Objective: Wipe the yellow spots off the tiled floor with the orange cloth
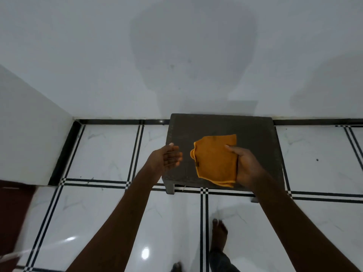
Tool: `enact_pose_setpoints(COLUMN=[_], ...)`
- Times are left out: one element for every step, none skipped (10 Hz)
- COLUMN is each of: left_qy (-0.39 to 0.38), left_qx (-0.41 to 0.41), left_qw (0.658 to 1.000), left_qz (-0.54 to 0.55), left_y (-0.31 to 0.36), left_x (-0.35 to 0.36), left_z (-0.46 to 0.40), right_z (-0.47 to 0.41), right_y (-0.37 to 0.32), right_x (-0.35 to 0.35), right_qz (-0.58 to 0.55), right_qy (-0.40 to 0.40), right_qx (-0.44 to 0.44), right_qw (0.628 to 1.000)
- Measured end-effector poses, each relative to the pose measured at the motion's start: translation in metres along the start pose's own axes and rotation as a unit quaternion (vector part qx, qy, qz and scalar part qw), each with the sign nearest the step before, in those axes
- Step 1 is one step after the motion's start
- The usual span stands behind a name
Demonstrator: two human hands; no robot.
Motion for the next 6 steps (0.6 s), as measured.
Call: enact_pose_setpoints(left_qy=[0.027,0.036,0.050,0.081,0.075,0.073], left_qx=[-0.025,-0.043,-0.069,-0.087,-0.069,-0.059], left_qw=[0.999,0.998,0.996,0.992,0.993,0.992], left_qz=[-0.002,-0.004,-0.026,-0.050,-0.066,-0.088], left_y=[-0.035,-0.076,-0.122,-0.160,-0.168,-0.163], left_x=[-0.002,-0.008,-0.012,-0.020,-0.018,-0.013], left_z=[-0.060,-0.118,-0.159,-0.184,-0.199,-0.200], right_z=[-0.069,-0.143,-0.218,-0.267,-0.285,-0.272], right_y=[-0.014,-0.010,0.022,0.050,0.062,0.063], right_x=[-0.019,-0.039,-0.066,-0.102,-0.123,-0.130], right_qz=[0.011,0.009,0.038,0.133,0.154,0.211], right_qy=[0.012,0.015,0.063,0.171,0.205,0.239], right_qx=[0.011,0.039,0.084,0.092,0.068,0.048], right_qw=[1.000,0.999,0.994,0.972,0.964,0.947])
Point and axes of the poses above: each hand's wrist, its own z-axis away from the middle knuckle, its own x-axis out of the palm, y = z × x, the point moved 9 cm from there along -z, towards the middle knuckle, and after that the axes turned 11 degrees about x, right-handed, at the moved point
